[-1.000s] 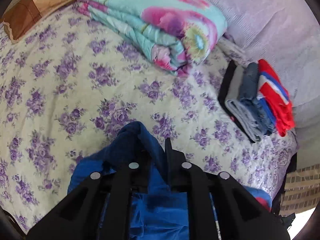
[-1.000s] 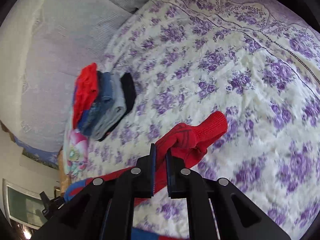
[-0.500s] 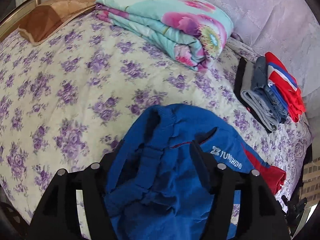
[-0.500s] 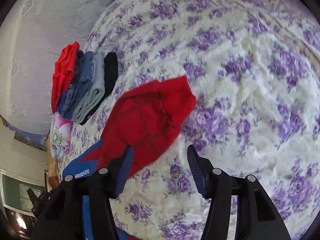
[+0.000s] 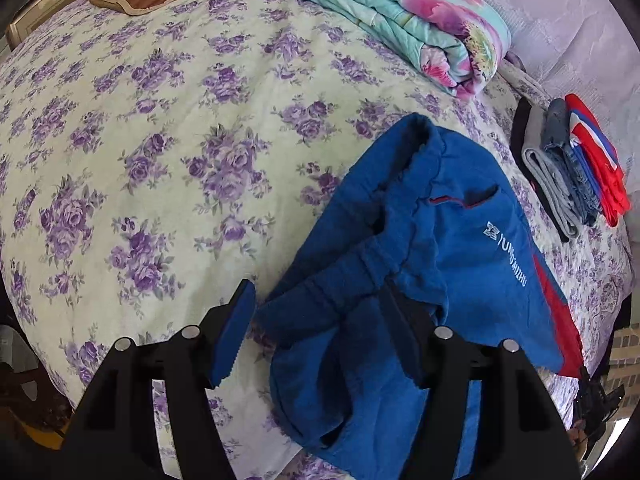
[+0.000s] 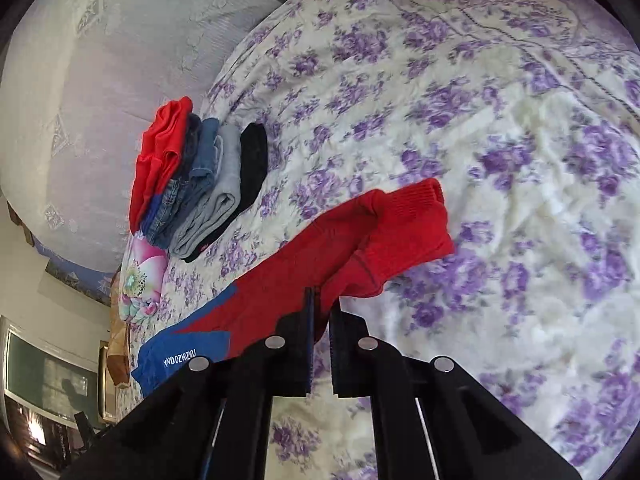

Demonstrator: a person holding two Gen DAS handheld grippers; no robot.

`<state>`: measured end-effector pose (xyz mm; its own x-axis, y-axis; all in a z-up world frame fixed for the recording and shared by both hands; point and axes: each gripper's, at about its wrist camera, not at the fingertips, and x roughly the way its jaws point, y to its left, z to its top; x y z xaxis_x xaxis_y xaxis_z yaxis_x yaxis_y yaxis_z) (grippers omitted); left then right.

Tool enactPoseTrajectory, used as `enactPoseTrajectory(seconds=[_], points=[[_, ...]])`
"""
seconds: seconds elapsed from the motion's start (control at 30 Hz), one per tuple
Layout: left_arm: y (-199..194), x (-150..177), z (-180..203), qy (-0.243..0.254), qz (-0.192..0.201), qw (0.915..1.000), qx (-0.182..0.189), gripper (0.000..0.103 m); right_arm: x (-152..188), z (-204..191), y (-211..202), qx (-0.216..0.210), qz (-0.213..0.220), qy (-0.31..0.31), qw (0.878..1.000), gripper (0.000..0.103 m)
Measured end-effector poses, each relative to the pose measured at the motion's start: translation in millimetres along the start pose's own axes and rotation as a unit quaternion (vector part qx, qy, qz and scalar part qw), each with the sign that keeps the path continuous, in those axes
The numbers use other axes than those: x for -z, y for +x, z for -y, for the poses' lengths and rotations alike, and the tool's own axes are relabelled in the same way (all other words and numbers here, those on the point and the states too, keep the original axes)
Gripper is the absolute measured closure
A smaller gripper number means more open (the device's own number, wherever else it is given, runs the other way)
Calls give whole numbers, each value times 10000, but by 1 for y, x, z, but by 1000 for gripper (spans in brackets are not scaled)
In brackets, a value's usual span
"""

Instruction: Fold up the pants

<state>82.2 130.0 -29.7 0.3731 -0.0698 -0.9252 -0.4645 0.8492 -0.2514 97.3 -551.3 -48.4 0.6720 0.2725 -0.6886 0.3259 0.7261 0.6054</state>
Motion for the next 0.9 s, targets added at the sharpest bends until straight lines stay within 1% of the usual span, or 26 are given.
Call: enactPoseTrajectory(seconds=[0.03, 0.07, 0.1, 0.13, 0.17, 0.23, 0.3, 0.33, 0.37, 0.4, 0.43, 0.5, 0.53, 0.57, 0.6, 0.67, 0.73, 0.77, 0.8, 0.9], points=[[5, 1, -3, 11, -40, 10000, -8, 40, 1, 11, 3, 179, -78, 114, 9997, 97], [11, 2, -7, -14, -106, 9999, -5, 40, 3, 20, 10, 317, -250, 184, 9990, 97], [16, 2, -10, -49, -162, 9999, 4, 40, 6, 26, 18, 370, -481, 221, 9979, 97], [23, 2, -13, -77, -244, 9997, 16, 40, 9, 28, 20, 397, -518, 257, 9975, 96], [29, 3, -16, -112, -300, 9995, 51, 40, 11, 27, 18, 398, -476, 293, 9976, 93], [37, 5, -20, -164, -382, 9990, 172, 38, 15, 22, 6, 317, -319, 343, 9984, 93], [40, 4, -20, -112, -353, 9990, 264, 38, 22, 16, -11, 270, -189, 309, 9990, 93], [41, 4, -20, -73, -325, 9990, 309, 41, 26, 13, -22, 275, -128, 253, 9992, 93], [41, 4, -19, -31, -303, 9986, 427, 54, 29, 10, -32, 291, -66, 196, 9994, 93], [41, 4, -18, 23, -299, 9983, 507, 55, 34, 8, -45, 306, 6, 138, 9994, 93], [39, 4, -17, 87, -246, 9984, 506, 59, 40, 7, -57, 322, 72, 108, 9994, 92], [36, 3, -18, 148, -186, 9980, 592, 66, 53, 5, -81, 338, 184, 77, 9992, 89], [35, 2, -20, 116, -159, 9976, 662, 71, 60, 6, -93, 369, 222, 55, 9991, 88], [30, 1, -24, 77, -110, 9971, 752, 81, 70, 6, -103, 430, 249, 27, 9988, 86], [25, -1, -29, 44, -38, 9968, 795, 86, 79, 6, -111, 479, 250, 15, 9985, 85], [16, -4, -37, -12, 43, 9955, 945, 88, 101, 8, -125, 582, 192, 13, 9981, 85], [9, -6, -45, 4, 84, 9950, 994, 89, 126, 13, -137, 687, 141, 92, 9975, 83], [5, -4, -49, -3, 80, 9947, 1025, 89, 138, 18, -142, 739, 119, 180, 9970, 76], [2, -3, -53, 7, 81, 9942, 1072, 89, 151, 22, -147, 787, 98, 275, 9965, 65], [-9, 2, -60, 57, 87, 9934, 1140, 90, 187, 35, -161, 855, 61, 577, 9946, 63]])
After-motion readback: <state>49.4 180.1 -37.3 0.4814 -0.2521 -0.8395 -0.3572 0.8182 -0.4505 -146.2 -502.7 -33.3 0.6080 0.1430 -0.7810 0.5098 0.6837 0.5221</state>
